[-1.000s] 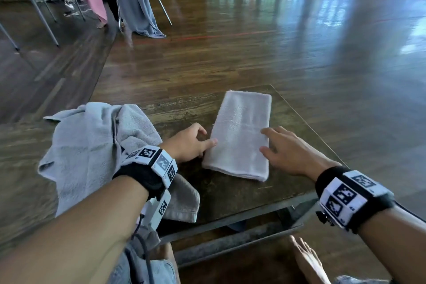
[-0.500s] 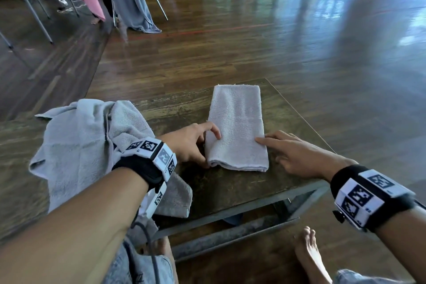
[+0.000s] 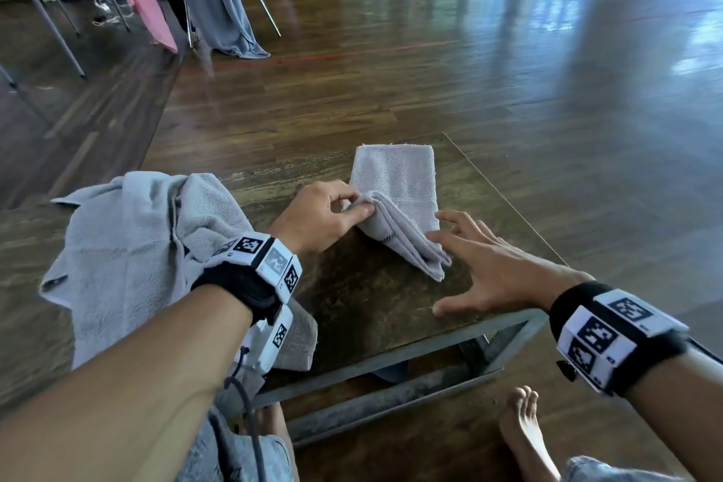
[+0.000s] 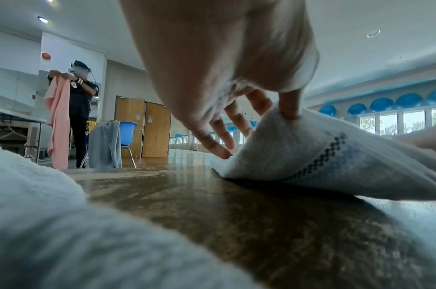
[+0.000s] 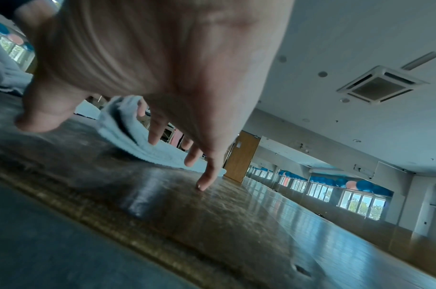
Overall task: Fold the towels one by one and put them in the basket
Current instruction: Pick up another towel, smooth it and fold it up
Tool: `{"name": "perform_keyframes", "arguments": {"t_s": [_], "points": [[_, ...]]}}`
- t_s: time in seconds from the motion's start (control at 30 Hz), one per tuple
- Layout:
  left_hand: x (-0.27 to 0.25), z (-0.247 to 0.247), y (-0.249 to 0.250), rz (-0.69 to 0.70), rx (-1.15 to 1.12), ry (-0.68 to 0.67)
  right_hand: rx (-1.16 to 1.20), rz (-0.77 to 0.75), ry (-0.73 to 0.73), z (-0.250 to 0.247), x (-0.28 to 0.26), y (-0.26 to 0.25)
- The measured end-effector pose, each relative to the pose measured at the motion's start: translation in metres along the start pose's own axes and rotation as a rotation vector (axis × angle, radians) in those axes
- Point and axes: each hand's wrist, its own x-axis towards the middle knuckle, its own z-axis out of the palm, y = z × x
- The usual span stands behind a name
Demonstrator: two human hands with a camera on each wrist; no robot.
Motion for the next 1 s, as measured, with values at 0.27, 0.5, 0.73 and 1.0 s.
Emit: {"name": "perform_keyframes", "arguments": {"t_s": [0.27,0.5,0.73,1.0], "points": [[0.004,0.003,0.009,0.063,-0.059,0.137,0.068,-0.081,0.277,-0.005,0.006,-0.001],[0.014,0.003,-0.010,-0.289,-0.041,-0.054,0.702,0.055,0.277,-0.020,0.013,-0.004],[0.019,0.012,-0.022,-0.598,-0.202,-0.118,0.723,0.315,0.142,-0.017,0.025,-0.005],[0.050,0.035,-0.010,-0.426,-0.065,0.116,0.620,0.486,0.410,-0.020,0.059,0.011]]}}
